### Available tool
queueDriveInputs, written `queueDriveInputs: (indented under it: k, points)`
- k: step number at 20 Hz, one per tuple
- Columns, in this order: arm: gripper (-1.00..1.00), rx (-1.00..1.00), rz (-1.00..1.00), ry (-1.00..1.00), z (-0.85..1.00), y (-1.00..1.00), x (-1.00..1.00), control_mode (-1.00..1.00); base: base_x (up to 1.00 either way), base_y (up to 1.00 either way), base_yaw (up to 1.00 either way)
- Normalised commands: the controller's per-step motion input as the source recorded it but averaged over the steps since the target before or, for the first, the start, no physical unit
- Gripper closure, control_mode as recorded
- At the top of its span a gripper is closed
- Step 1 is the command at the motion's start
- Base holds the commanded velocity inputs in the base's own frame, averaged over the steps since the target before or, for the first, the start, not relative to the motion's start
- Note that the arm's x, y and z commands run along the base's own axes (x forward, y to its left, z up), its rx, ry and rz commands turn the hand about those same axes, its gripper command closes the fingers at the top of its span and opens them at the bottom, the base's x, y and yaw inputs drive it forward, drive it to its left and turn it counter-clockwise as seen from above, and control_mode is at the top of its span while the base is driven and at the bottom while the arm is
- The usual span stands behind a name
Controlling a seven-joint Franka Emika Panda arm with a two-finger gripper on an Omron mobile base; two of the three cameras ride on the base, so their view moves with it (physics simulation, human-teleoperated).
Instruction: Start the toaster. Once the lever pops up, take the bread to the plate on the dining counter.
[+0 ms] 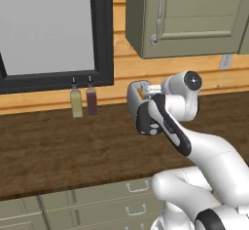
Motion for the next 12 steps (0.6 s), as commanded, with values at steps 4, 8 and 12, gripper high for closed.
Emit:
queueDriveInputs:
  k: [4,8,12]
  points:
    - [-1.00,0.00,0.00,0.00,0.00,0.00,0.06,-1.00,0.00,0.00,0.00]
    - [-1.00,0.00,0.00,0.00,0.00,0.00,0.02,-1.00,0.00,0.00,0.00]
    - [-1.00,0.00,0.00,0.00,-0.08,0.00,0.00,-1.00,0.00,0.00,0.00]
